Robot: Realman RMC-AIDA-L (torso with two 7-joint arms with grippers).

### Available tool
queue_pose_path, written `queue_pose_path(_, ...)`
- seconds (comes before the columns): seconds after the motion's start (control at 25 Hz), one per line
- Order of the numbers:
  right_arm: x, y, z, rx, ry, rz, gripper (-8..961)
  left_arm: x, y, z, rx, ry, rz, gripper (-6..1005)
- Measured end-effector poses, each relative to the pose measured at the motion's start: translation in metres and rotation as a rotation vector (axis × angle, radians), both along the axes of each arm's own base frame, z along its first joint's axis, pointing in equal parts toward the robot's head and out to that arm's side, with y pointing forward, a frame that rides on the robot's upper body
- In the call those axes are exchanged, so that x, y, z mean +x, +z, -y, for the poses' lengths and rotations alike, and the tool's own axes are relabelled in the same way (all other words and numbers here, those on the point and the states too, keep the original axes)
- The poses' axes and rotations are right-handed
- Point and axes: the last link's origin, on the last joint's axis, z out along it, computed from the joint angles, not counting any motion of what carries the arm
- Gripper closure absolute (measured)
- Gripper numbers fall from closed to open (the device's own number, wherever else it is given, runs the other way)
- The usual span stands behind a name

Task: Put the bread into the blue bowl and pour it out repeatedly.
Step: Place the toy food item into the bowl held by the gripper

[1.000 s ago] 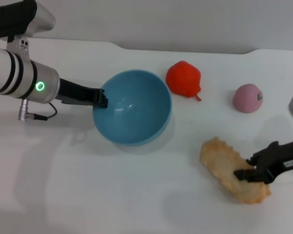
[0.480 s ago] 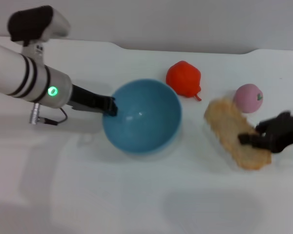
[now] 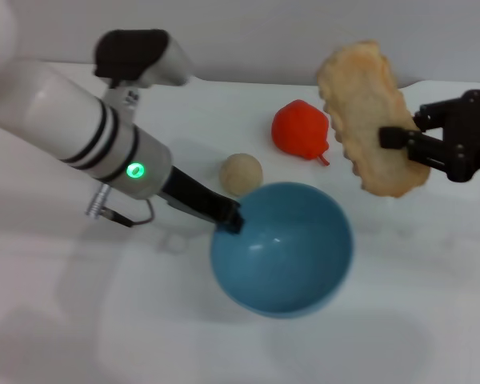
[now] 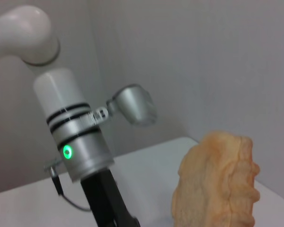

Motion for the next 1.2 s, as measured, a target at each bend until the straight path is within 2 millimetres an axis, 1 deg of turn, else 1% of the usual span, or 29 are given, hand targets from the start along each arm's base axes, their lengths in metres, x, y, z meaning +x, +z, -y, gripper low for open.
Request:
queue_pose_path(0.04, -0.004, -0.004, -0.001, -0.009, 0.016, -0.004, 778, 0.01, -0.01, 0.003, -0.043, -0.033, 0.031, 975)
queue_pose_path(0.12, -0.01, -0.014, -0.001, -0.022, 0.051, -0.019, 795, 0.015, -0.015, 0.005, -0.062, -0.042, 0.041, 975)
queue_pose_path(0.16, -0.014, -0.025, 0.002, -0.042, 0.085, -0.042, 796, 0.018, -0.02, 0.006, -0.076, -0.05, 0.044, 975)
queue_pose_path(0.2, -0.014, -0.025, 0.002, -0.042, 0.085, -0.042, 797, 0.02, -0.023, 0.007, -0.085, -0.056, 0.043, 975)
queue_pose_path(0.24, -0.015, -0.03, 0.003, -0.049, 0.101, -0.048, 798, 0.021, -0.025, 0.007, -0.089, -0.06, 0.041, 975)
queue_pose_path(0.36, -0.011, -0.049, 0.006, -0.074, 0.101, -0.028, 800, 0.024, -0.028, 0.008, -0.098, -0.067, 0.039, 975)
queue_pose_path(0.52, 0.002, -0.063, 0.01, -0.105, 0.051, -0.002, 784, 0.025, -0.028, 0.007, -0.093, -0.062, 0.055, 974)
queue_pose_path(0.68, 0.014, -0.066, 0.016, -0.117, 0.021, 0.021, 751, 0.026, -0.027, 0.006, -0.09, -0.065, 0.06, 974)
queue_pose_path(0.8, 0.018, -0.064, 0.02, -0.132, 0.011, 0.027, 726, 0.027, -0.026, 0.005, -0.088, -0.071, 0.06, 974)
queue_pose_path(1.12, 0.02, -0.047, 0.024, -0.108, -0.009, 0.012, 660, 0.032, -0.024, 0.0, -0.069, -0.092, 0.055, 974)
queue_pose_path(1.2, 0.025, -0.043, 0.024, -0.1, -0.028, 0.02, 610, 0.034, -0.023, -0.003, -0.058, -0.095, 0.059, 974)
